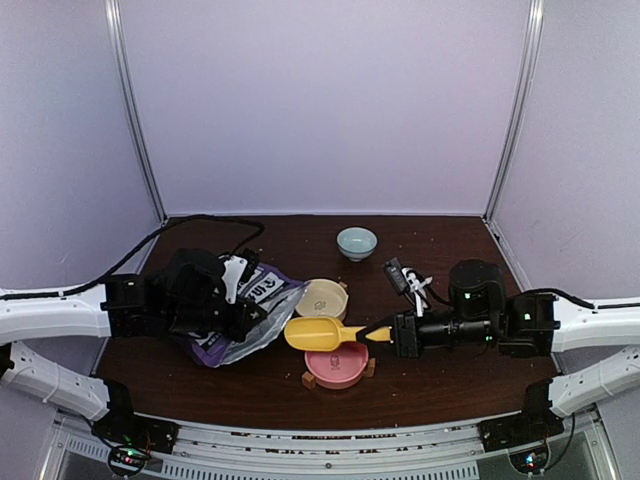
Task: Serve the pet food
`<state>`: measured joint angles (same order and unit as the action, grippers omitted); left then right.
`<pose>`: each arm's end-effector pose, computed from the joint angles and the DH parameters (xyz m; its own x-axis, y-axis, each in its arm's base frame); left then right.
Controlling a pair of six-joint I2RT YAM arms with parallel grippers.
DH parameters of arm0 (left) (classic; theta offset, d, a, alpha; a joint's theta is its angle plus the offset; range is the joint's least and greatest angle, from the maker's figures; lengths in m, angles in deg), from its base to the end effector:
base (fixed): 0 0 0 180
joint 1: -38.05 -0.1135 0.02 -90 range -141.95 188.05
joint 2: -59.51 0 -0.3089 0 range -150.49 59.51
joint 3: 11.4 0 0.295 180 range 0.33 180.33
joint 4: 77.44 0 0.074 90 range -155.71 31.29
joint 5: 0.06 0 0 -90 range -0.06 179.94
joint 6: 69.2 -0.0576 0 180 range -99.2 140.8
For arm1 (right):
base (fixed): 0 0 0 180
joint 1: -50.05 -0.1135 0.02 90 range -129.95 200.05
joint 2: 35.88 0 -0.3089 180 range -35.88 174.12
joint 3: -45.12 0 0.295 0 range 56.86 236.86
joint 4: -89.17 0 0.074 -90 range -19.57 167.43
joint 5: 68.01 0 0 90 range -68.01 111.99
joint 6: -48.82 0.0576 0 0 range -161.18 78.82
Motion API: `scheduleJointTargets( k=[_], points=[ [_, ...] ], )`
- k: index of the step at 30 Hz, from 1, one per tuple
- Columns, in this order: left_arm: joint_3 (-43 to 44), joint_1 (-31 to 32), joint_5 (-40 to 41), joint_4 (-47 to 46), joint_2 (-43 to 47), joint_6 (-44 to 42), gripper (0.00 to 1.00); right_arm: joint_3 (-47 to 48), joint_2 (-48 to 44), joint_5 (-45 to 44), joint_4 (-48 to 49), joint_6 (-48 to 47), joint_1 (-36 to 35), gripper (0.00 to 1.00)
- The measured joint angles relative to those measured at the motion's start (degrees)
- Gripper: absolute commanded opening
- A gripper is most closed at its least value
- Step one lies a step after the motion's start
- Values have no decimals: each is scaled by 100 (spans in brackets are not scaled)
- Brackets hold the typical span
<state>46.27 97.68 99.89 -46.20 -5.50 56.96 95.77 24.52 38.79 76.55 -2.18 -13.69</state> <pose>0.1523 -0.2402 0.2743 -0.7157 0.0718 -0.6947 0.4449 0.8136 -0.3743 0.1079 0.2563 0.2830 -0.7456 -0.1495 -0.6494 -0.6531 0.3577 0.6674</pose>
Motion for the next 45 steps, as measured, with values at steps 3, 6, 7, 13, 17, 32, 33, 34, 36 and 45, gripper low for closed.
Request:
scheduleJointTargets(
  k=[3, 6, 7, 13, 17, 32, 33, 34, 36, 45],
  points=[
    [46, 0, 17, 76, 35, 0, 0, 4, 105, -50, 245, 48, -59, 15],
    [70, -2, 39, 160, 120, 0, 0, 35, 286, -76, 415, 48, -85, 14],
    [72, 0, 39, 173, 140, -2, 0, 63, 378, -81, 455, 44, -85, 14],
    [125, -2, 46, 243, 175, -7, 0, 431, 1075, -114, 546, -4, -87, 14],
    [146, -4, 90, 313, 350, -24, 0, 592, 1394, -236, 490, -31, -87, 14],
    [179, -4, 264, 286, 752, -66, 0, 660, 1021, -756, -337, -166, -90, 15],
    [186, -4, 260, 286, 726, -66, 0, 671, 841, -798, -391, -173, -90, 15],
    [197, 0, 249, 284, 693, -66, 0, 699, 691, -824, -431, -177, -90, 15],
    [225, 0, 232, 280, 634, -66, 0, 824, 411, -868, -487, -181, -90, 15],
    [249, 0, 181, 245, 553, -63, 0, 1067, 61, -682, -90, -179, -87, 15]
  ],
)
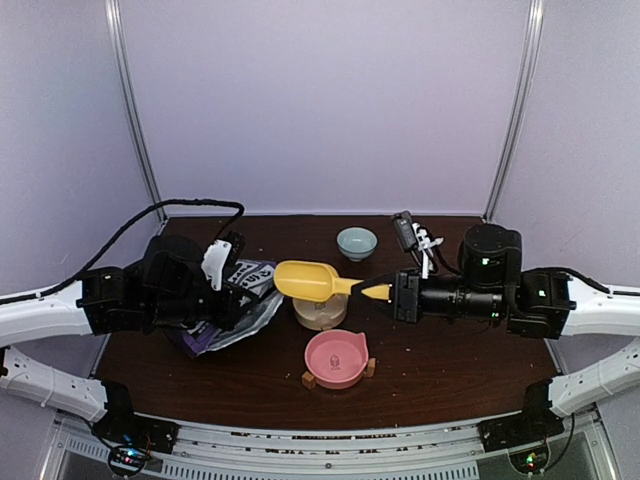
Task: Serve the pet food
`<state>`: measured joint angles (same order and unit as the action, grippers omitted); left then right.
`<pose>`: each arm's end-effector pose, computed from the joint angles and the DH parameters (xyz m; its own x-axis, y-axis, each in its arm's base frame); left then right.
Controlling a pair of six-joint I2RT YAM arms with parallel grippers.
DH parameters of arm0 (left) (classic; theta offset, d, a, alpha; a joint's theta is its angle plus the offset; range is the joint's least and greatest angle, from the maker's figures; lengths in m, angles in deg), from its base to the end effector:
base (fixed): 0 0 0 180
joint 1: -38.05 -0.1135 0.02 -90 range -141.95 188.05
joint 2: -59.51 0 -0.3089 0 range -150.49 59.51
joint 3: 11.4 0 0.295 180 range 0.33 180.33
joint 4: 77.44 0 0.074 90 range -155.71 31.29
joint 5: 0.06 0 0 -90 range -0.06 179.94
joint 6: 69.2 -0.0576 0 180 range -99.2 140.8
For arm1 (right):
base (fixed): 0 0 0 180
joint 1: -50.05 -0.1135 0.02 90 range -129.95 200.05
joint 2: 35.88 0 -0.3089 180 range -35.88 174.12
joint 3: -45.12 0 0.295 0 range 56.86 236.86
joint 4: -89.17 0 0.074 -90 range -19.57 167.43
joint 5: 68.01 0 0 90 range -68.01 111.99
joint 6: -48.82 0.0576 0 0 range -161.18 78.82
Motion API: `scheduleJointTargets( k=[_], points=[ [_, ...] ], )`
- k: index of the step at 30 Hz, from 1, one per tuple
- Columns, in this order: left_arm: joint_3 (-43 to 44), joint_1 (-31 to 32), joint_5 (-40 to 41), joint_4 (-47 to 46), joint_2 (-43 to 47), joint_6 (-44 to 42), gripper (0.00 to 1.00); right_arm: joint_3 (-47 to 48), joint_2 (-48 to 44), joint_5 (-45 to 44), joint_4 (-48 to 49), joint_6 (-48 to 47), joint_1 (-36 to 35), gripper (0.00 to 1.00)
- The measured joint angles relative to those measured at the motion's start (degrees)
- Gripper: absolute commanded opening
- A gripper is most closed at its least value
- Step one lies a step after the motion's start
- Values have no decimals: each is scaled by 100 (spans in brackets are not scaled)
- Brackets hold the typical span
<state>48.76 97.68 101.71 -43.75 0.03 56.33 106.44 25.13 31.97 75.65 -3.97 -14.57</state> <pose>0.1454 -0.2248 0.3121 -0.6647 0.0091 -0.7470 0.4569 0.7960 -0.3969 0.1164 0.2686 0.3554 -0.6598 -0.0013 -0.7514 -0.7070 0.3397 0.6203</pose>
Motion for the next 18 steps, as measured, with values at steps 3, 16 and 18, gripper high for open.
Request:
scheduleJointTargets(
  k=[3, 16, 18],
  points=[
    [4, 0, -9, 0, -13, 0, 0, 0, 92, 122, 249, 0, -2, 15],
    [46, -2, -7, -11, -13, -31, 0, 11, 866, 155, 190, -136, -127, 14],
    [46, -2, -85, -39, -15, -92, 0, 103, 1014, 142, 111, -177, -140, 14]
  ],
)
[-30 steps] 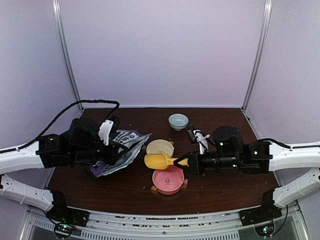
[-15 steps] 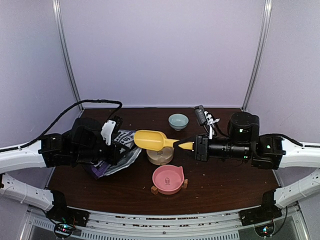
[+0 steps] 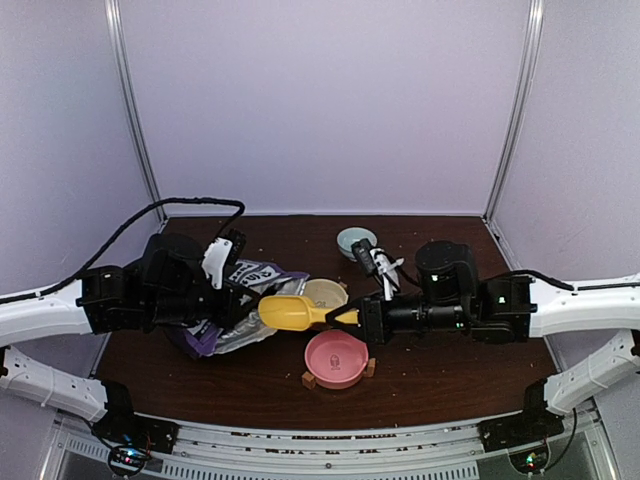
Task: Serve the pet food
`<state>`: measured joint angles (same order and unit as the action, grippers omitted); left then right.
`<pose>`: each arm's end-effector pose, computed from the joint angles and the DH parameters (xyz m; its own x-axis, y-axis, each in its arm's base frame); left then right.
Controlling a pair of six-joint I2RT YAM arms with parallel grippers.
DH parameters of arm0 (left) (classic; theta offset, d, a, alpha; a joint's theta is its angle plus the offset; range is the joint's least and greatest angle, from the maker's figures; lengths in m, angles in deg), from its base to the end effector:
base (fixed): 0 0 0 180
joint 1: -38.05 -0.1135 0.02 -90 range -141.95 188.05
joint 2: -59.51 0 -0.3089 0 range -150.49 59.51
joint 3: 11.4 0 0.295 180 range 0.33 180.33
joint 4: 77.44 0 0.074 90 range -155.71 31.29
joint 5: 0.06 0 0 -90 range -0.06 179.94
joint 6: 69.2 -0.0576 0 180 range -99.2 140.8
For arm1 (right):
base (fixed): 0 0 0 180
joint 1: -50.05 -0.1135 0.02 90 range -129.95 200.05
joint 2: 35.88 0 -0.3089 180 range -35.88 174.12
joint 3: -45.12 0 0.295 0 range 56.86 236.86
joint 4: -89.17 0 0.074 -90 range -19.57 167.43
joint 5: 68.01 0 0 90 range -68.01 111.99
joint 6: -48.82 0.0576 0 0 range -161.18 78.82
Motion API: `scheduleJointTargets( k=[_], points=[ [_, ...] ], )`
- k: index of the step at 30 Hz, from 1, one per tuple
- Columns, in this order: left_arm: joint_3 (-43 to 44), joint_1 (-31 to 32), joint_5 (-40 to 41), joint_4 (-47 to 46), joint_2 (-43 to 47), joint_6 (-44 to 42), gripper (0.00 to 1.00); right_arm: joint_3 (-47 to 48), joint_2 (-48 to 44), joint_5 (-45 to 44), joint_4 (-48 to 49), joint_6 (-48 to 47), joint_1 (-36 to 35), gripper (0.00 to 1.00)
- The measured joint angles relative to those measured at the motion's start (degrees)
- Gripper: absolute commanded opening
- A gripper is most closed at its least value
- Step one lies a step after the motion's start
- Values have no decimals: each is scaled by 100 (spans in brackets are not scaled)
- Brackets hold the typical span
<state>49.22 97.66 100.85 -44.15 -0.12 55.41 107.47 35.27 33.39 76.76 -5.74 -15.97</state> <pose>0.1456 -0.2266 0.3153 -0.6576 0.0188 -0.7531 0.4770 0.7842 -0.3969 0.1251 0.3092 0.3135 -0.6826 -0.1359 -0.7181 -0.7055 0.3791 0.5988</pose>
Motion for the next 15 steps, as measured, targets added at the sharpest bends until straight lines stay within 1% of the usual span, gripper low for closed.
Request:
scheduleJointTargets(
  k=[6, 10, 15],
  points=[
    [24, -33, -195, -131, -98, -116, 0, 531, 538, -11, -55, -170, -24, 14],
    [42, -44, -227, -208, -116, -131, 0, 713, 782, -46, -35, -203, -26, 14],
    [42, -44, -269, -308, -122, -162, 0, 1215, 1506, -295, 26, -179, -90, 13]
  ],
)
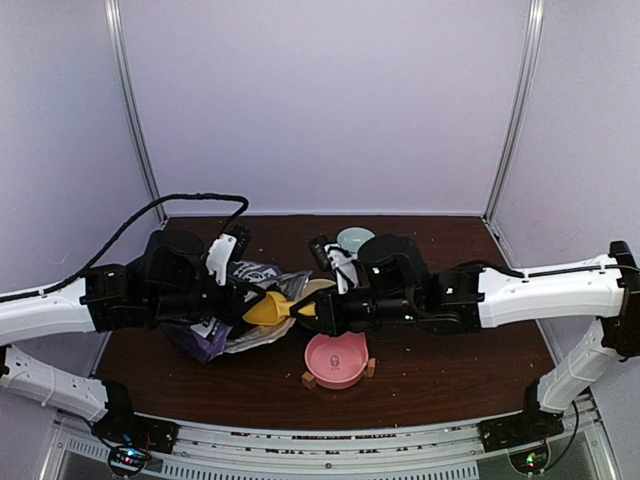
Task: Serve the pet food
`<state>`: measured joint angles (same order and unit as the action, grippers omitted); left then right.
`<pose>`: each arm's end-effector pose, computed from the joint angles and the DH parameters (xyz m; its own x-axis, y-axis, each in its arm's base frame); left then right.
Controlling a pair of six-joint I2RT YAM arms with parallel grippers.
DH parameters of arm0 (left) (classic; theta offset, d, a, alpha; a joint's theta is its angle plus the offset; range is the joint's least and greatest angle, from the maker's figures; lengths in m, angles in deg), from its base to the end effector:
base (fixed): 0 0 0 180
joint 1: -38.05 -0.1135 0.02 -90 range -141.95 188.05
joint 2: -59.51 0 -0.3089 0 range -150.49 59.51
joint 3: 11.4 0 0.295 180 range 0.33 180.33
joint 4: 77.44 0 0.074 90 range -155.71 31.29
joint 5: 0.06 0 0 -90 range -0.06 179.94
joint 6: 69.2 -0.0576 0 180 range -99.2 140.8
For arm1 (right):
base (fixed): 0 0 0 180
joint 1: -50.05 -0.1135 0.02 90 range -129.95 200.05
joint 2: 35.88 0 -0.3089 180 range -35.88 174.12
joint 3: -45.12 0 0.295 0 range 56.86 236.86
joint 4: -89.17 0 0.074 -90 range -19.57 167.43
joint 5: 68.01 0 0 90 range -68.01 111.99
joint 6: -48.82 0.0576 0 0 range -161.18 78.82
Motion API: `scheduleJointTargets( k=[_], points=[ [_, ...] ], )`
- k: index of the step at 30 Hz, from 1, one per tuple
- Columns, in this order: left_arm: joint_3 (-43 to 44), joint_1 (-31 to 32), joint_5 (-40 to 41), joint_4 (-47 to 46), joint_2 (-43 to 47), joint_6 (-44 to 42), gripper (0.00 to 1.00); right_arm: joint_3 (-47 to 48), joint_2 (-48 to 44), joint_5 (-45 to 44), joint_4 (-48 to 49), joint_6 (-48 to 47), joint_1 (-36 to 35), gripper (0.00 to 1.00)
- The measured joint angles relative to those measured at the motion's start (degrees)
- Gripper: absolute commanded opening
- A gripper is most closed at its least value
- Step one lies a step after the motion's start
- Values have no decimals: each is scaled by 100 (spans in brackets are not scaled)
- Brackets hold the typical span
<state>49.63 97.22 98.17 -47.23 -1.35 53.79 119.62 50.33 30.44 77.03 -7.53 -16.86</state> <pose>0.1495 -0.2345 0.3186 -0.6433 0.0264 -0.7651 0.5199 0.7487 -0.4112 0.1523 0.3788 0.3089 -0.6654 -0.1632 -0.7284 -0.7134 0.4261 0.5563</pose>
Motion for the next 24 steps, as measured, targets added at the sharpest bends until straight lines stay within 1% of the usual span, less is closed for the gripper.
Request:
scheduleJointTargets(
  k=[4, 6, 10, 13, 20, 24],
  points=[
    [17, 15, 2, 0, 9, -98, 0, 413, 697, -365, -81, 66, 15, 12],
    [24, 20, 105, 0, 70, -195, 0, 470, 929, -461, -190, 105, 15, 12],
    [33, 46, 275, 11, 341, -461, 0, 367, 1016, -533, -269, 153, -50, 13],
    [101, 46, 256, 61, 365, -595, 0, 330, 973, -614, -249, 160, -74, 13],
    [221, 17, -197, -118, -59, -623, 0, 326, 925, -1078, -240, 28, -101, 13],
    [337, 2, -549, -286, -494, -546, 0, 474, 1239, -1375, -208, -92, -101, 13]
  ],
)
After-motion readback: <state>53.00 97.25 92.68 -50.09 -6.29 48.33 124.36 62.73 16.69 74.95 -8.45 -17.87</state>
